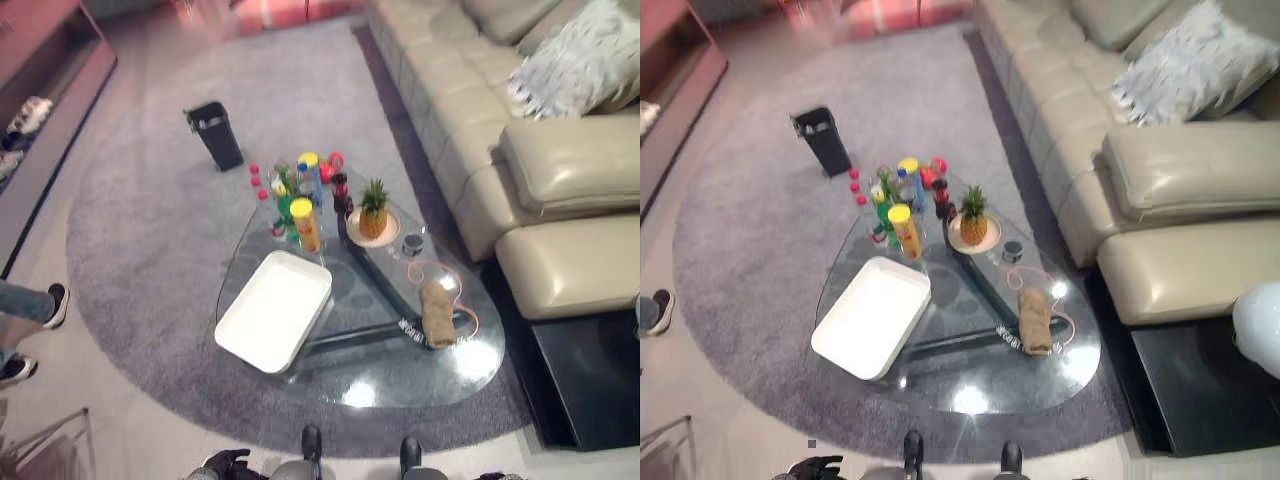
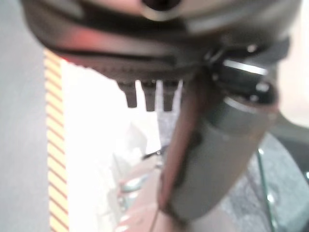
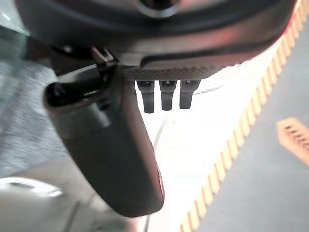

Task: Wipe the table with a cloth and put it in the basket.

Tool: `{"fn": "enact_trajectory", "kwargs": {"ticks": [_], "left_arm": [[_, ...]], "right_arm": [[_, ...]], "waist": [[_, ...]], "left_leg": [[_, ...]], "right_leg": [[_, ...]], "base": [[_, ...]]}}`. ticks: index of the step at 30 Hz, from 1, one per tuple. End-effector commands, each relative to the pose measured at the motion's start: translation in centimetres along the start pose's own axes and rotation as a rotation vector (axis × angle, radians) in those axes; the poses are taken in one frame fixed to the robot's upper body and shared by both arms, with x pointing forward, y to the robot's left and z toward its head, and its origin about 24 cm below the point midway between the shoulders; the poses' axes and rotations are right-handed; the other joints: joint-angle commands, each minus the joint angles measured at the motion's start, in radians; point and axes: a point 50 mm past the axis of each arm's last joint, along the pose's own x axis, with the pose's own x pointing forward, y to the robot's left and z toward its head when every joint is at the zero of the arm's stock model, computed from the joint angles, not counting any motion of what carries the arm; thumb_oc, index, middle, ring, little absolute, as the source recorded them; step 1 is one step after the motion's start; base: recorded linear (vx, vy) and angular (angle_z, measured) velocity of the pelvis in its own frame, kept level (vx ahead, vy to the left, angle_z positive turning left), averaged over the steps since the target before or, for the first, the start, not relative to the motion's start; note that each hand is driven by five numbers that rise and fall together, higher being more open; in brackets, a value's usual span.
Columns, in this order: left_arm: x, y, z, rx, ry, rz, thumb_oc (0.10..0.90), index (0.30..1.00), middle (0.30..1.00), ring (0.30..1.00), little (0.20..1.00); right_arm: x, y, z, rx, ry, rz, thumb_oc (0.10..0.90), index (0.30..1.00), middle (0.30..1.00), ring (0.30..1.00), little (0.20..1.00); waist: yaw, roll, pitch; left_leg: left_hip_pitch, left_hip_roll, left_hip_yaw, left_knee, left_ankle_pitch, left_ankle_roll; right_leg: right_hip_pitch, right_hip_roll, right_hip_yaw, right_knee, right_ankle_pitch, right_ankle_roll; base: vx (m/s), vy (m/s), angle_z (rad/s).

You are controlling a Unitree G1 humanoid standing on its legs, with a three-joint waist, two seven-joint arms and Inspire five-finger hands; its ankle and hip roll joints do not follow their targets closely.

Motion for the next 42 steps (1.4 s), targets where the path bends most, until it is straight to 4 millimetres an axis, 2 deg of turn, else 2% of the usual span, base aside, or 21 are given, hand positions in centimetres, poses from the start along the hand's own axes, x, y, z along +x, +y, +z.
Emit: {"fn": "enact_trajectory", "kwargs": {"ticks": [1, 2, 4, 6, 10, 14, 16, 18, 20, 24, 28, 36, 42], "left_arm": [[-0.1, 2.3, 2.3, -0.117, -0.039, 0.075, 0.8, 0.9, 0.9, 0.9, 0.9], [-0.1, 2.4, 2.5, -0.124, -0.044, 0.075, 0.8, 0.9, 0.9, 0.9, 0.9], [-0.2, 3.0, 4.9, -0.225, -0.137, 0.076, 0.8, 0.9, 0.9, 0.9, 0.9], [-0.3, 3.3, 6.1, -0.268, -0.182, 0.078, 0.8, 0.9, 0.9, 0.9, 0.9], [-0.9, 4.2, 9.2, -0.366, -0.303, 0.077, 0.8, 0.9, 0.9, 0.9, 0.9], [-1.7, 5.0, 12.0, -0.409, -0.395, 0.074, 0.8, 0.9, 0.9, 0.9, 0.9], [-2.5, 5.5, 14.6, -0.431, -0.483, 0.089, 0.8, 0.9, 0.9, 0.9, 0.9], [-2.6, 5.5, 15.0, -0.431, -0.495, 0.094, 0.8, 0.9, 0.9, 0.9, 0.9], [-2.9, 5.7, 15.6, -0.439, -0.515, 0.108, 0.8, 0.9, 0.9, 0.9, 0.9], [-2.9, 5.6, 15.5, -0.446, -0.512, 0.117, 0.8, 0.9, 0.9, 0.9, 0.9], [-2.6, 5.2, 15.1, -0.443, -0.509, 0.105, 0.8, 0.9, 0.9, 0.9, 0.9], [-2.7, 4.3, 15.5, -0.427, -0.562, 0.073, 0.8, 0.9, 0.9, 0.9, 0.9], [-2.8, 3.9, 15.8, -0.415, -0.579, 0.058, 0.8, 0.9, 0.9, 0.9, 0.9]], "right_arm": [[-0.3, -2.5, 0.6, 0.066, 0.036, -0.091, 0.8, 0.9, 0.9, 0.9, 0.9], [-0.3, -2.6, 0.7, 0.071, 0.033, -0.094, 0.8, 0.9, 0.9, 0.9, 0.9], [-0.8, -4.6, 2.6, 0.136, -0.045, -0.154, 0.8, 0.9, 0.9, 0.9, 0.9], [-1.1, -5.4, 3.6, 0.144, -0.084, -0.178, 0.8, 0.9, 0.9, 0.9, 0.9], [-1.8, -6.9, 5.8, 0.148, -0.153, -0.206, 0.8, 0.9, 0.9, 0.9, 0.9], [-2.4, -7.7, 7.4, 0.166, -0.209, -0.232, 0.8, 0.9, 0.9, 0.9, 0.9], [-3.2, -8.5, 9.5, 0.222, -0.29, -0.293, 0.8, 0.9, 0.9, 0.9, 0.9], [-3.3, -8.7, 9.7, 0.232, -0.305, -0.307, 0.8, 0.9, 0.9, 0.9, 0.9], [-3.9, -9.3, 10.7, 0.258, -0.363, -0.365, 0.8, 0.9, 0.9, 0.9, 0.9], [-5.2, -10.7, 12.4, 0.28, -0.464, -0.501, 0.8, 0.9, 0.9, 0.9, 0.9], [-6.2, -11.3, 13.4, 0.293, -0.556, -0.618, 0.8, 0.9, 0.9, 0.9, 0.9], [-8.1, -12.3, 15.2, 0.344, -0.71, -0.78, 0.8, 0.9, 0.9, 0.9, 0.9], [-8.8, -12.5, 15.9, 0.362, -0.757, -0.815, 0.8, 0.9, 0.9, 0.9, 0.9]], "waist": [[0.013, -0.056, 0.061], [0.013, -0.055, 0.062], [0.018, -0.051, 0.102], [0.021, -0.051, 0.122], [0.026, -0.061, 0.185], [0.03, -0.067, 0.22], [0.037, -0.081, 0.246], [0.038, -0.084, 0.249], [0.039, -0.089, 0.263], [0.034, -0.091, 0.273], [0.026, -0.084, 0.277], [0.01, -0.07, 0.277], [0.011, -0.064, 0.277]], "left_leg": [[-0.008, -0.027, -0.031, -0.002, -0.023, 0.0], [-0.011, -0.027, -0.031, -0.002, -0.022, 0.001], [-0.049, -0.036, -0.035, -0.002, -0.011, 0.005], [-0.063, -0.039, -0.035, -0.002, -0.001, 0.005], [-0.174, -0.05, -0.048, 0.106, -0.008, 0.007], [-0.243, -0.057, -0.05, 0.159, -0.014, 0.015], [-0.352, -0.075, -0.057, 0.272, -0.032, 0.024], [-0.374, -0.079, -0.06, 0.296, -0.038, 0.026], [-0.437, -0.089, -0.068, 0.38, -0.061, 0.033], [-0.52, -0.097, -0.076, 0.484, -0.097, 0.039], [-0.556, -0.094, -0.078, 0.529, -0.113, 0.045], [-0.62, -0.084, -0.075, 0.588, -0.13, 0.047], [-0.644, -0.084, -0.072, 0.607, -0.138, 0.045]], "right_leg": [[-0.06, -0.033, 0.03, 0.005, 0.042, 0.013], [-0.063, -0.033, 0.03, 0.007, 0.042, 0.013], [-0.126, -0.036, 0.027, 0.064, 0.028, 0.007], [-0.154, -0.033, 0.029, 0.091, 0.021, 0.003], [-0.257, -0.033, 0.043, 0.192, 0.003, -0.009], [-0.336, -0.03, 0.039, 0.267, -0.011, -0.007], [-0.444, -0.03, 0.032, 0.37, -0.028, -0.005], [-0.462, -0.029, 0.032, 0.388, -0.032, -0.005], [-0.518, -0.024, 0.033, 0.457, -0.048, -0.01], [-0.591, -0.015, 0.048, 0.535, -0.073, -0.023], [-0.631, -0.01, 0.057, 0.576, -0.084, -0.03], [-0.701, -0.009, 0.066, 0.64, -0.101, -0.04], [-0.724, -0.015, 0.061, 0.664, -0.113, -0.047]], "base": [[-0.05, 0.042, 0.11], [-0.06, 0.056, 0.19], [-0.09, 0.076, 0.2], [-0.08, 0.042, 0.01], [-0.09, 0.034, 0.01], [-0.1, 0.0, 0.03], [-0.19, -0.077, 0.09], [-0.08, -0.06, 0.16], [-0.1, -0.074, 0.21], [-0.09, -0.05, 0.09], [-0.05, -0.024, 0.0], [-0.02, -0.007, -0.04], [-0.01, 0.002, -0.05]]}}
